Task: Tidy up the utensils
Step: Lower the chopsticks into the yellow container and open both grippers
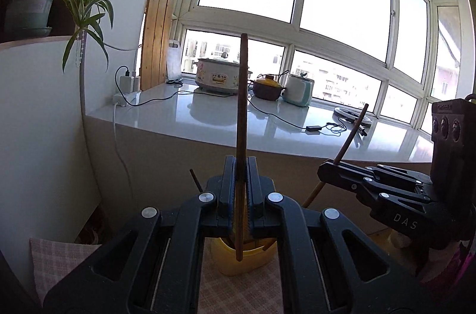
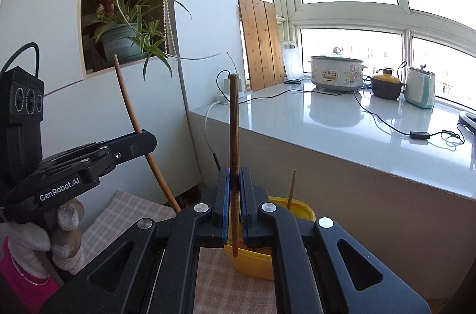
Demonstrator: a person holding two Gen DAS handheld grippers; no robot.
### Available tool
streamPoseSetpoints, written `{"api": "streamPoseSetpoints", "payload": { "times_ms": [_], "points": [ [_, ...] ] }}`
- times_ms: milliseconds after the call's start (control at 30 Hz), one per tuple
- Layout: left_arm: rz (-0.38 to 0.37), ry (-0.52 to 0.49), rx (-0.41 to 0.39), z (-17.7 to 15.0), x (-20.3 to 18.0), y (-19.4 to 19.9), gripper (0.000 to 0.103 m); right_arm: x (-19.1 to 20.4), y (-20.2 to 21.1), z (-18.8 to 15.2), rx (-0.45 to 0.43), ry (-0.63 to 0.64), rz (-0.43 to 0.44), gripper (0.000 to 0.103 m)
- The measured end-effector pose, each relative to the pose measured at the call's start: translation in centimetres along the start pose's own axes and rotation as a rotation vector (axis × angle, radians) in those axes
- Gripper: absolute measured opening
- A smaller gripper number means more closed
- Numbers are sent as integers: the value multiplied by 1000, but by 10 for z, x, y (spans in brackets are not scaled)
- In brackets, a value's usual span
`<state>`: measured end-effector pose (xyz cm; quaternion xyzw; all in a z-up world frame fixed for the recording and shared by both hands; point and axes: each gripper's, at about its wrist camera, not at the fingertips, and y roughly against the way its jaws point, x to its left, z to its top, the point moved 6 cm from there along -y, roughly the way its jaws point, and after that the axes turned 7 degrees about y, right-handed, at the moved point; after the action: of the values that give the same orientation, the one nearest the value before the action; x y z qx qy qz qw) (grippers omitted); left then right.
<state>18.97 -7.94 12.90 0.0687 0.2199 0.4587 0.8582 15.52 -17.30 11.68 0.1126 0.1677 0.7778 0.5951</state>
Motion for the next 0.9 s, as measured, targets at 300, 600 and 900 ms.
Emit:
{"api": "streamPoseSetpoints", "payload": {
  "times_ms": [300,600,900],
  "points": [
    [-9,39,7,7,2,-22,4,-8,-8,8,-13,24,-60,5],
    [-1,46,34,2,2,-41,4,-23,-33,-14,60,-6,-67,5],
    [18,76,73,-20,6,-69,4,-26,-41,-30,103,1,-80,4]
  ]
}}
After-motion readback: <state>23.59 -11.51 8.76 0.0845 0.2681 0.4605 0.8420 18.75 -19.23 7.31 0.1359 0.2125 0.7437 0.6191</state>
